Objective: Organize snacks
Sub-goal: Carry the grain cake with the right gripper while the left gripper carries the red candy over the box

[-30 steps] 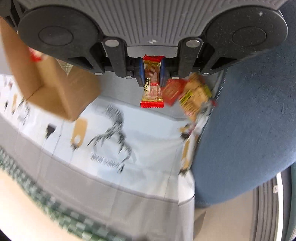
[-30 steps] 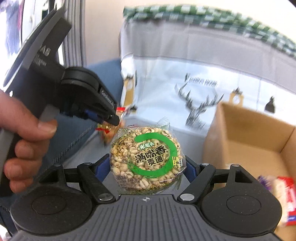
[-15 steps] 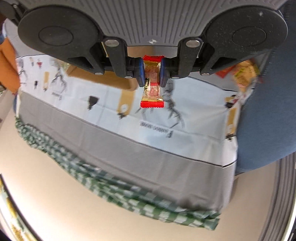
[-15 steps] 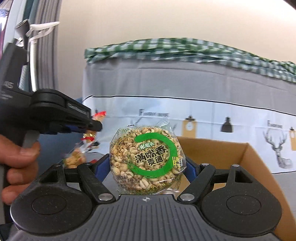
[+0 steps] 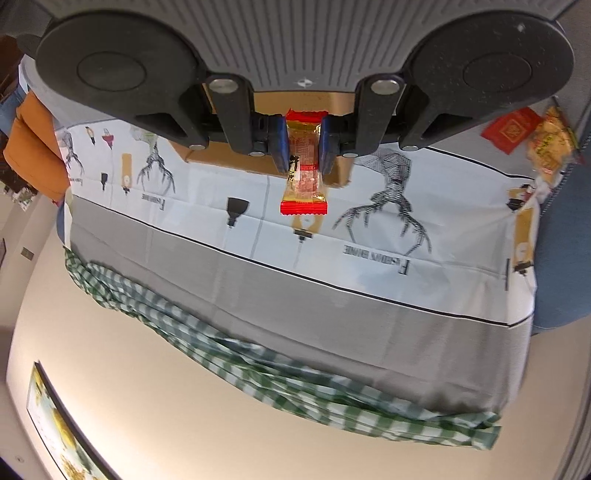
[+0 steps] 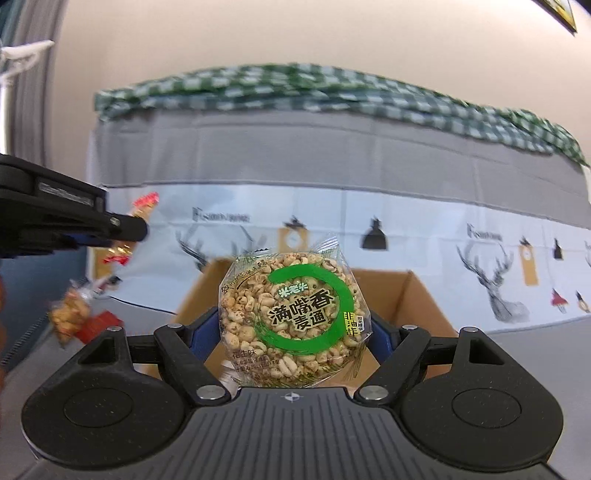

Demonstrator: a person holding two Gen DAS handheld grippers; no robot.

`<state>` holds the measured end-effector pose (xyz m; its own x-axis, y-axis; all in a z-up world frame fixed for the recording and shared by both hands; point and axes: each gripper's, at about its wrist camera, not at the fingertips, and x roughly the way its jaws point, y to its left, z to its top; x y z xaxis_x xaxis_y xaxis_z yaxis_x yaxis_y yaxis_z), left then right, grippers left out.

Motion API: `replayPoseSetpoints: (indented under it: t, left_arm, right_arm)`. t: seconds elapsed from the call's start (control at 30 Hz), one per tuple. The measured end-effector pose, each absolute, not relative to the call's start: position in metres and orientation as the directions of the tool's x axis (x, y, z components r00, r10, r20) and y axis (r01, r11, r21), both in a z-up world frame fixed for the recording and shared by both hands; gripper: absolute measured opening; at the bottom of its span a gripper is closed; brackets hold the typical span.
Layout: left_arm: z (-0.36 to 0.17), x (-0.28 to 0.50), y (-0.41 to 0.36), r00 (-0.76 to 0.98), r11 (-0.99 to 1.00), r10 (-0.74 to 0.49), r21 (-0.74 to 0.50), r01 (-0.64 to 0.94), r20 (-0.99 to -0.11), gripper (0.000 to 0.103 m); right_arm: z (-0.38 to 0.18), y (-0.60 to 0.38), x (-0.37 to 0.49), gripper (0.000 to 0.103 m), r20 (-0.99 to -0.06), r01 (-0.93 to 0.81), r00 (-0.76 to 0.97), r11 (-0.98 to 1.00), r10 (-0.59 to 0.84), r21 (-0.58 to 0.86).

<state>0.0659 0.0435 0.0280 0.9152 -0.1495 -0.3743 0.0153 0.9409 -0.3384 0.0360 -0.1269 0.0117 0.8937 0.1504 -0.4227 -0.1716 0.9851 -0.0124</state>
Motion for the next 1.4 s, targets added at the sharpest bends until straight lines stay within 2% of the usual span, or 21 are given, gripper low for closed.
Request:
replayPoseSetpoints:
  t: [0.33,1.4]
  left_arm:
    - [0.020,0.070,0.001,0.912,0.955,-0.192,-0.285,0.088,-0.363,0.018]
    - [0.016,0.075,-0.021,0.908,0.957,-0.226,-0.254,0.139,-0.353,0.018]
  right_arm:
    - [0.000,-0.157,0.055,0.081,-0.515,-0.075,0.855,0.997,0.061,-0.005]
    - [-0.003,-0.167,0.060,0.081,-0.534,-0.040,0.845,0.999,0.033,0.000]
